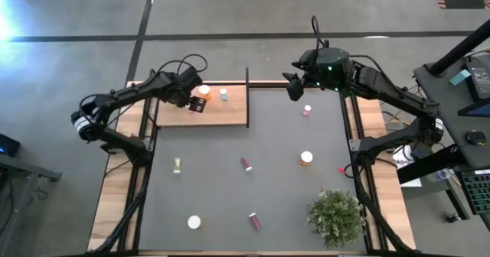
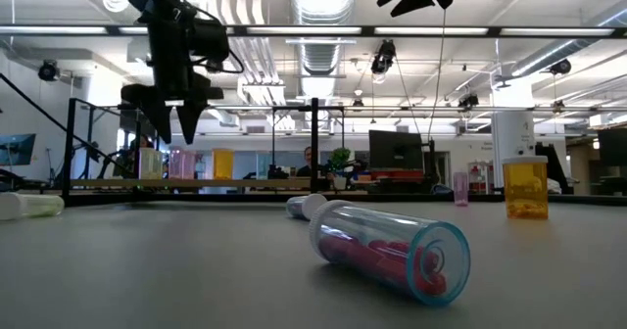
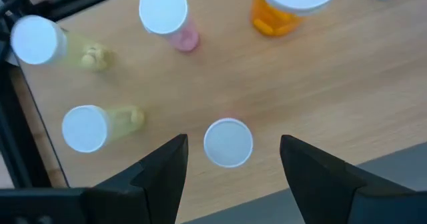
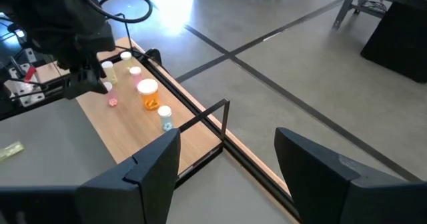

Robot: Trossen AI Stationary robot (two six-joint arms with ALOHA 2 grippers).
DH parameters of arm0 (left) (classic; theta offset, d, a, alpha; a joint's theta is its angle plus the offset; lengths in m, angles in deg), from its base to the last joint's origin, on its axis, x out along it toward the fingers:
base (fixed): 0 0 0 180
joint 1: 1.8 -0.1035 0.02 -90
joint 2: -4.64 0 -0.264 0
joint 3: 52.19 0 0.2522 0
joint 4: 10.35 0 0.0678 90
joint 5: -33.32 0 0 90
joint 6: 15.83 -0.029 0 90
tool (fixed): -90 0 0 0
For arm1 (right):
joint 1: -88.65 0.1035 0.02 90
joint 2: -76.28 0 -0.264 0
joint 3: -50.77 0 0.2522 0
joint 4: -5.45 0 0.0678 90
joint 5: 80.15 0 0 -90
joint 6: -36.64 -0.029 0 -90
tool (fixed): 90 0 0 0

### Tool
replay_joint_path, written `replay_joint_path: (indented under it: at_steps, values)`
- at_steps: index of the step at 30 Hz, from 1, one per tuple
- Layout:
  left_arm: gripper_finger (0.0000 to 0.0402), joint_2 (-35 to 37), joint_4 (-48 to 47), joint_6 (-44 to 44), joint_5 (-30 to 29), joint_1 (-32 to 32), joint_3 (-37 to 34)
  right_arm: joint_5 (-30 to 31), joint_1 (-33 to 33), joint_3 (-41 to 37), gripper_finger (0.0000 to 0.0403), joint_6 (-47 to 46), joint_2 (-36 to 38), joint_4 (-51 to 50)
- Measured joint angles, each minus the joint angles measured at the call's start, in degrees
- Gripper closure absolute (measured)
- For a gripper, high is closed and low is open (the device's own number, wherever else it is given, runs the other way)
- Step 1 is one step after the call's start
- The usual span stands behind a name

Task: Pick and place medicine bottles onto shelf by color
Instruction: Put the left pink pill bottle on the shelf aligned with the other pink pill bottle

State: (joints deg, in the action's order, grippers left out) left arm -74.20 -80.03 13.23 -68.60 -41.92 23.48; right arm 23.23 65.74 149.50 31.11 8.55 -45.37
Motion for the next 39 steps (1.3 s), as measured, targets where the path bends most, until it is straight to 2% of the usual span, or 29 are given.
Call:
replay_joint_path:
  at_steps: [12,24,27,31,39]
  values:
    - [0.0190,-3.86,-0.02,-1.45,-0.06,-0.70,-0.02,0.01,-0.01,0.00,0.0170,0.01,0.02,-0.01]
    - [0.0301,-4.97,0.02,-1.49,-0.78,-0.76,-0.02,0.00,0.00,0.01,0.0170,-0.01,0.01,-0.02]
    - [0.0304,-4.91,0.48,-1.51,-2.01,-0.81,-0.02,0.01,0.00,0.00,0.0170,0.00,0.00,0.00]
    - [0.0287,-4.91,2.77,-3.00,-3.06,-1.61,0.00,0.00,0.00,0.00,0.0170,-0.01,0.00,0.00]
    - [0.0281,-4.91,3.43,-3.94,-3.14,-4.40,0.00,0.00,0.00,0.00,0.0170,-0.01,0.00,-0.02]
